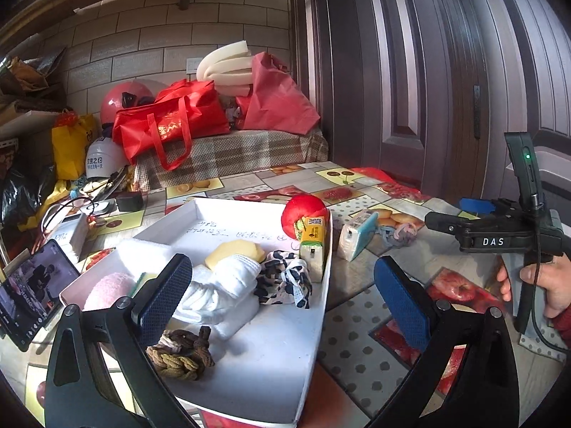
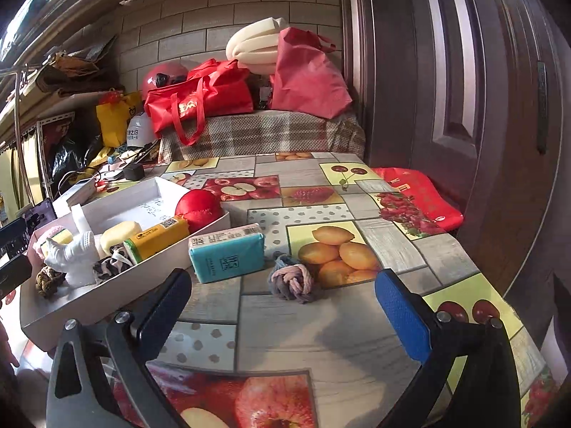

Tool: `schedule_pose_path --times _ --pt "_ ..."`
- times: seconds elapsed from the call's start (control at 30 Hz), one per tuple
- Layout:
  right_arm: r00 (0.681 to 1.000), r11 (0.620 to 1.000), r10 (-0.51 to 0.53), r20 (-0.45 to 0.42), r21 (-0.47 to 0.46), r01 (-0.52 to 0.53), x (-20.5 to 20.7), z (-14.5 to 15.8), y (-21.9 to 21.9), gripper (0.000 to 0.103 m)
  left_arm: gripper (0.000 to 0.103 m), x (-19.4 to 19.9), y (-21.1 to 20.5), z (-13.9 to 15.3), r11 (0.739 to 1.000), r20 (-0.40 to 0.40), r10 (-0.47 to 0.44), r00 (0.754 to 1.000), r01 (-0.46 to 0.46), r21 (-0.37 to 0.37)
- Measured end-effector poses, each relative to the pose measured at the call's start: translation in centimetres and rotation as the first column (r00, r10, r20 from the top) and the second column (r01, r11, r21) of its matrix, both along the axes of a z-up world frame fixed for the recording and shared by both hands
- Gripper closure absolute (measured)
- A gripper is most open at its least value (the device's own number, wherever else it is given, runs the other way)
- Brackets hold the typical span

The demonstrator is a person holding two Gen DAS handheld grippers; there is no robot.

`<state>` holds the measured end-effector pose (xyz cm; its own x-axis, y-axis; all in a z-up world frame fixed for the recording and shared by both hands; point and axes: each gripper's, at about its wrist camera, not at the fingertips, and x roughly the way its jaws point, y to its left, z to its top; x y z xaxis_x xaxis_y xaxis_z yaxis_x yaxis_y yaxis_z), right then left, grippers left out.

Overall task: Organize soft objects
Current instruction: 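Move the left tool toward the teal tissue pack while the right tool grasps the grey-pink knot toy, then grasp the teal tissue pack with the left tool while the right tool holds the knot toy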

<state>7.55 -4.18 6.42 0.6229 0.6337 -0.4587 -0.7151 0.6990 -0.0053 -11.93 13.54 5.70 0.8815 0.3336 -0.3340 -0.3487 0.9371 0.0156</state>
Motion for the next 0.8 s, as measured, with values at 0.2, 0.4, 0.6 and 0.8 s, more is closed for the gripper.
schedule_pose_path --times 0.2,0.4,0.6,0.8 --pt "0.990 0.989 0.075 -0.120 -0.120 -0.090 4.1 -1.4 1.0 0.000 0.000 3.5 -3.3 -0.3 0.996 -0.087 -0.085 0.993 0.083 -0.025" --pt "0.975 0.937 0.156 -0.161 -0.289 -0.198 4.5 -3.5 6.2 0.034 0.000 5.7 -3.7 -0.5 0.997 -0.106 -0.063 0.992 0.057 -0.052" --pt "0.931 0.969 0.164 -0.326 -0.122 -0.214 7.5 -3.6 3.6 0.072 0.000 8.6 -4.3 -0.6 0.998 -0.131 -0.063 0.989 0.058 -0.039" --pt "0.847 0.988 0.142 -0.512 0.127 -0.088 11.6 -4.3 -0.8 0.072 0.000 14.1 -4.7 -0.6 0.998 -0.168 -0.057 0.984 0.062 0.025"
